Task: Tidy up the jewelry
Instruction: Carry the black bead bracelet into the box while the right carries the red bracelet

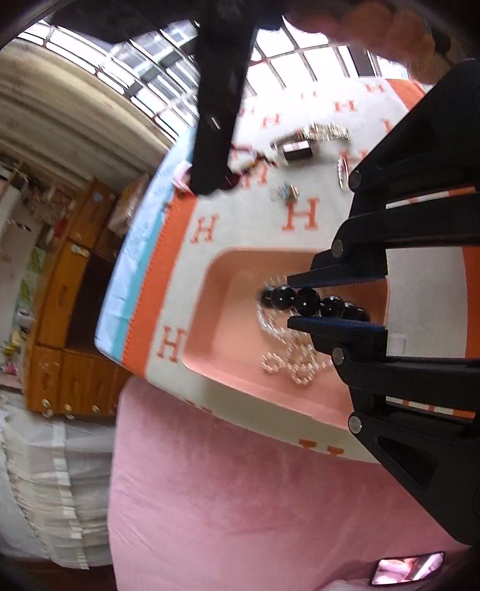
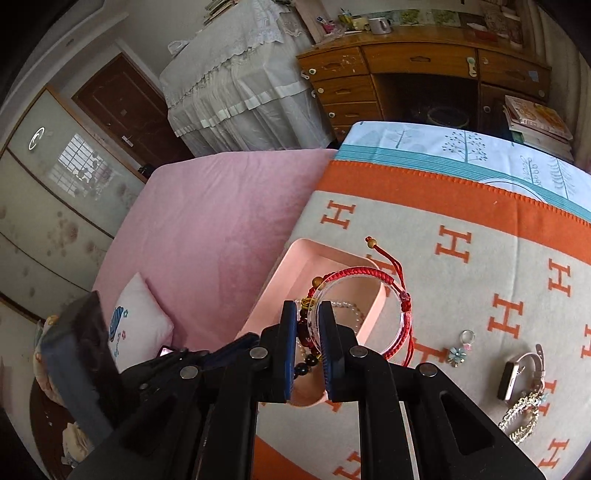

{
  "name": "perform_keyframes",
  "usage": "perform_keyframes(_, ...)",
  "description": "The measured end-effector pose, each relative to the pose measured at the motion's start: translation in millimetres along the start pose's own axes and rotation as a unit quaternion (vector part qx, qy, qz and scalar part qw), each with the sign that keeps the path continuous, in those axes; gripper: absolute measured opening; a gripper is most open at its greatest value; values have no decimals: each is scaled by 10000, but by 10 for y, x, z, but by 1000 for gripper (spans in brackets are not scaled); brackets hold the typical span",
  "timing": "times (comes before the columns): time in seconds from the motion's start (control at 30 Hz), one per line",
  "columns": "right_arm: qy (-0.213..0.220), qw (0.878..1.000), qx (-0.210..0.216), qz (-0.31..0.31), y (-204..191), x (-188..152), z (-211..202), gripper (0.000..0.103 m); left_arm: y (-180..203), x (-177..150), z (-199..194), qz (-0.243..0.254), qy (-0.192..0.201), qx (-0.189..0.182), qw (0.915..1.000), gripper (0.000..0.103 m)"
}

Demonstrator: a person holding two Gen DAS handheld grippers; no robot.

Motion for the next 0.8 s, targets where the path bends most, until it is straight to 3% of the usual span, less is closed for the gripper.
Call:
perform_keyframes(0.13,-186,9997,106,-78,-125,10,225,12,-175,-135,113,21,55,420,9991,12)
perform_keyframes(0.23,-331,9994,84,-113,-145,3,461,12,-229,-172,102,55,124,450,9989,14)
perform_keyframes(0.33,-538,9985,17,-87,-122,-30,743,12,-280,-198,104,14,107,412,9991,25)
perform_keyframes(0.4,-720,9974,-41,-63,-94,-61,950,12,-307,-226,80,-39,104,431,9990,41)
perform_keyframes(0.5,-794,9964,-277,-88,-43,-74,1174,12,-318,-234,29,-92,150,403,9990,44)
perform_keyframes(0.57,-935,9952,-245,-121,-42,-92,1316,21,-337,-234,-2,-123,179,362,9991,44)
perform_keyframes(0.67,-801,9962,-279,-218,-29,-76,1429,35,-356,-235,-51,-116,243,358,9990,44)
perform_keyframes(0.8,-670,9971,-208,-292,-55,-40,1415,35,-369,-239,-106,-100,319,372,9987,44)
Point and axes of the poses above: each gripper's, at about its wrist camera, not at the fingertips, and z roughly the way its jaws point, y to its right, x to its top, the point moved 6 cm from there along z, roughly the way its jaws point, and after that the axes turned 7 degrees about y, right-handed, at the moved point
